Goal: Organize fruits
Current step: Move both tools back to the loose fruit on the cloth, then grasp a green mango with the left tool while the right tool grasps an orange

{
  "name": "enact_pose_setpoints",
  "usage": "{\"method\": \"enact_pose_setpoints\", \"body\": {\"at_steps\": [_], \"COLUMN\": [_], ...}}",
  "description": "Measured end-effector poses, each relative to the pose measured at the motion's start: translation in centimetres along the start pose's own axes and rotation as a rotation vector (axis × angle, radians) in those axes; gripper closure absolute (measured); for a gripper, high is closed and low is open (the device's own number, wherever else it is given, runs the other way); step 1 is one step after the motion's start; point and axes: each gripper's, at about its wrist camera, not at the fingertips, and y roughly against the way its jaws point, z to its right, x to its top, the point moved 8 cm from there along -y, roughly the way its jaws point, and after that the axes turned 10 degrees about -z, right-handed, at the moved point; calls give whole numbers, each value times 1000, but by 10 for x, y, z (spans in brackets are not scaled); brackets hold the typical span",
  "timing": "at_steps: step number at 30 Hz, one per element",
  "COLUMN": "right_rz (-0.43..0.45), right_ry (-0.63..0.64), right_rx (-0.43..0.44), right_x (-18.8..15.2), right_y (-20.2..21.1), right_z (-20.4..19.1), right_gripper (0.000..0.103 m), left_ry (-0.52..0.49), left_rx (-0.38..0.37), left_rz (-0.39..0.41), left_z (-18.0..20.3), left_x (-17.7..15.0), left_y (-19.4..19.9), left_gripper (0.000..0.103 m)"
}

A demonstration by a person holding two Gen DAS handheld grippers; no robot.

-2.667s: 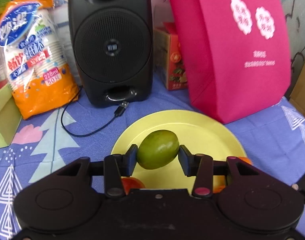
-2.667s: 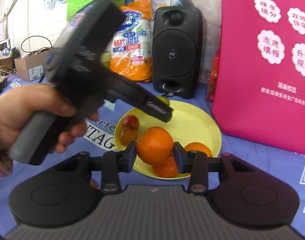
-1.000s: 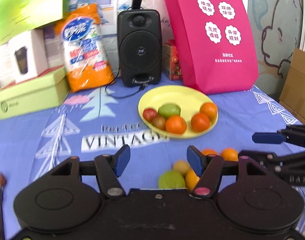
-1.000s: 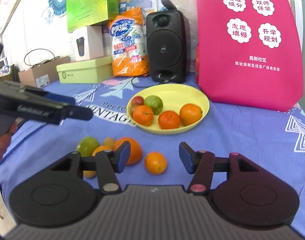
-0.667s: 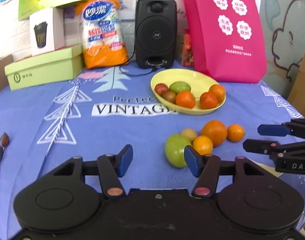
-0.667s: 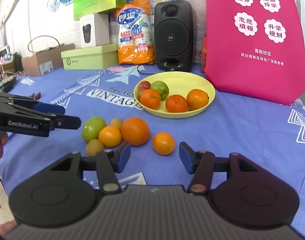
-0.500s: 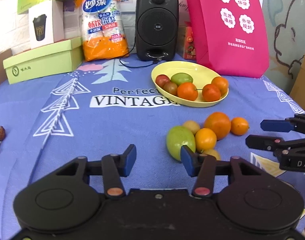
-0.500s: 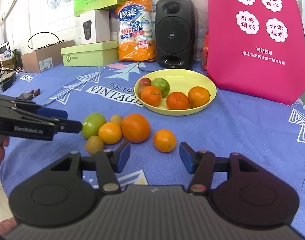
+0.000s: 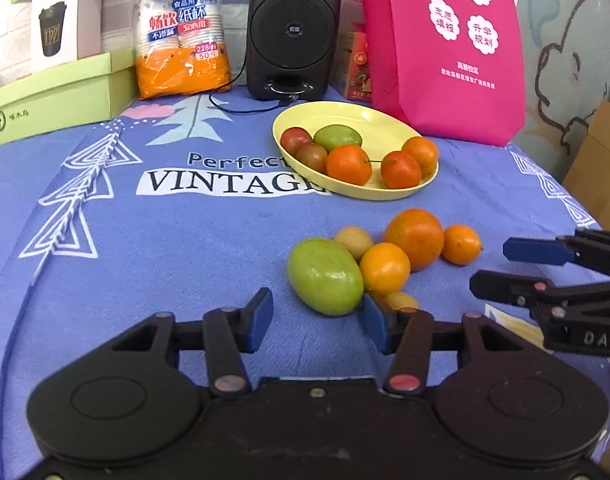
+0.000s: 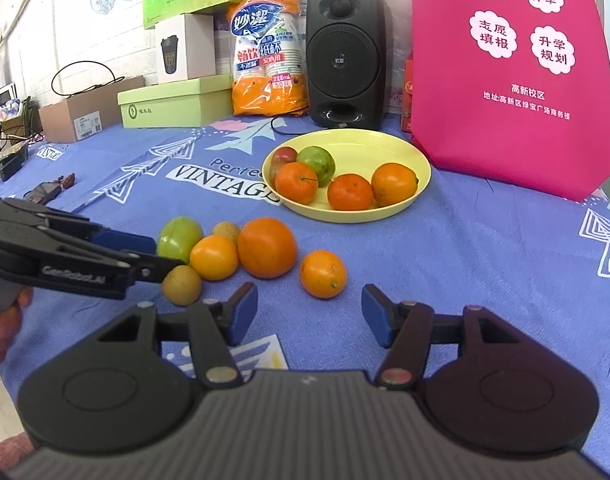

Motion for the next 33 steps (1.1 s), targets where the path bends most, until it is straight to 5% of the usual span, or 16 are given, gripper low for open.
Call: {"method": "enact_pose_setpoints", "body": {"at_steps": [25, 33], "right_rz": [-30, -64], "right_ry": [19, 20], "right_rx": [-52, -47], "right_x": [17, 16], "right_y": [-30, -43], "right_z": [2, -3], "right_gripper": [44, 64], "left_ry": [40, 55], "left_rx": [3, -2], "left_rz": [20, 21], "left_z": [-6, -9], "left_x": [10, 7], "left_y": [-7, -5], "left_gripper": [56, 56]}}
